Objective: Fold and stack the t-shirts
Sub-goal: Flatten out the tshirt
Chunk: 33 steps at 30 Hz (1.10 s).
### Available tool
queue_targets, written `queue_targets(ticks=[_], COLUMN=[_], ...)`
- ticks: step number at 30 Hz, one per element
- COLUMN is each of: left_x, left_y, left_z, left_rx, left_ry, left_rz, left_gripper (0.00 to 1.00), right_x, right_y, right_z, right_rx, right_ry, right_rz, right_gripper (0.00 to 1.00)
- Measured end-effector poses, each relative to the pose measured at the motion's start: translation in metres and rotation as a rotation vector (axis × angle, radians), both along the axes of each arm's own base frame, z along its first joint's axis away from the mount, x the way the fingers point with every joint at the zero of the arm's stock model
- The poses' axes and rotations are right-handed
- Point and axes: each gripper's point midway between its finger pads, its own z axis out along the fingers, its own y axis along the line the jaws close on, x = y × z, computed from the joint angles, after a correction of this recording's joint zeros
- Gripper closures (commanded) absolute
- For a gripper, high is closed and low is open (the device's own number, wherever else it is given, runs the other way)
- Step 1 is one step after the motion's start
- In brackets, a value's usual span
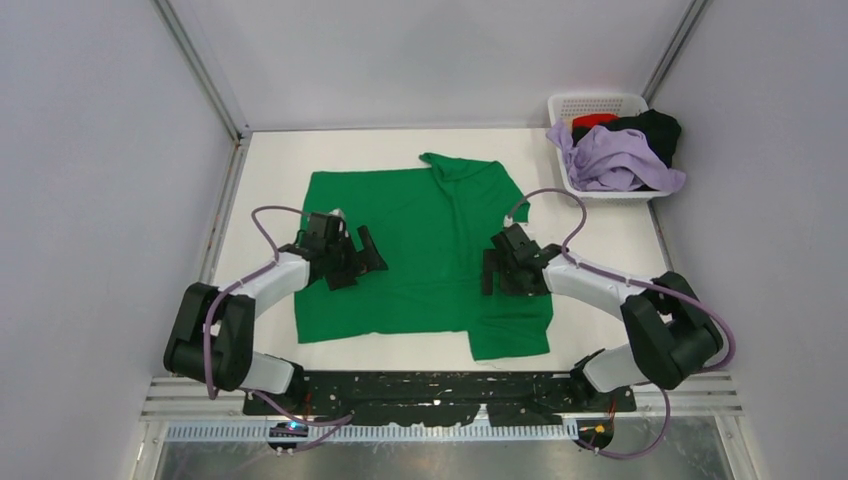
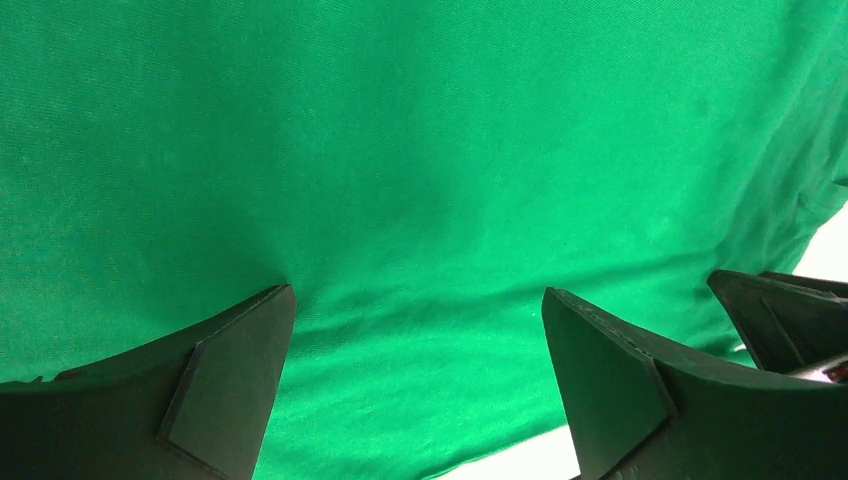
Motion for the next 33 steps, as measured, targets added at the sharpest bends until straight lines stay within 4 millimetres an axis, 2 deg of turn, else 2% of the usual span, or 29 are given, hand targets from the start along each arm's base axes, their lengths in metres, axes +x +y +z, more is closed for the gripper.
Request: queue_targets(ticks=[4,8,12,14,17,19,21,23,26,27,28,29,30,33], left_x=[-0.022,-0.048,-0.071,-0.079,-0.081,-0.072,-0.054,-0.027,0.007,0.014,0.023,0.03,0.035,0.043], left_y=[-0.006,-0.01,-0.008,-0.008,-0.008,-0.01,-0.015,-0.022,-0.023,-0.023,-0.021,-0.019,-0.017,-0.008], left_z=[0.001,0.001,0.001,0.003,0.009,0.02,0.036,0.054,0.066,0.065,0.064,0.06,0.055,0.037], left_rx=[-0.029,-0.033,-0.031,-0.038,-0.034,-0.028,-0.032,-0.05,-0.064,-0.066,-0.067,-0.067,-0.065,-0.06], left_ry=[-0.011,0.0,0.04,0.055,0.05,0.035,-0.006,-0.064,-0.109,-0.111,-0.107,-0.099,-0.086,-0.036], left_rz=[-0.041,-0.083,-0.107,-0.124,-0.145,-0.154,-0.156,-0.145,-0.114,-0.106,-0.094,-0.083,-0.072,-0.045], left_gripper=[0.0,0.0,0.01,0.01,0.0,0.0,0.0,0.0,0.0,0.0,0.0,0.01,0.0,0.0], right_x=[-0.028,-0.069,-0.097,-0.103,-0.091,-0.064,-0.025,0.024,0.099,0.12,0.152,0.175,0.206,0.256], right_y=[-0.011,-0.022,-0.021,-0.02,-0.019,-0.011,0.005,0.024,0.045,0.049,0.056,0.062,0.07,0.088], right_z=[0.0,0.003,0.009,0.01,0.018,0.038,0.07,0.111,0.162,0.171,0.18,0.186,0.187,0.168], right_rx=[-0.004,0.005,0.058,0.065,0.044,0.045,0.072,0.128,0.226,0.246,0.253,0.259,0.253,0.202], right_ry=[0.044,0.149,0.215,0.23,0.184,0.096,-0.039,-0.201,-0.375,-0.404,-0.432,-0.46,-0.49,-0.5], right_rz=[0.006,0.017,0.04,0.054,0.074,0.092,0.105,0.104,0.082,0.079,0.086,0.099,0.125,0.243], right_gripper=[0.04,0.04,0.05,0.05,0.05,0.05,0.05,0.04,0.04,0.03,0.01,0.0,0.03,0.07])
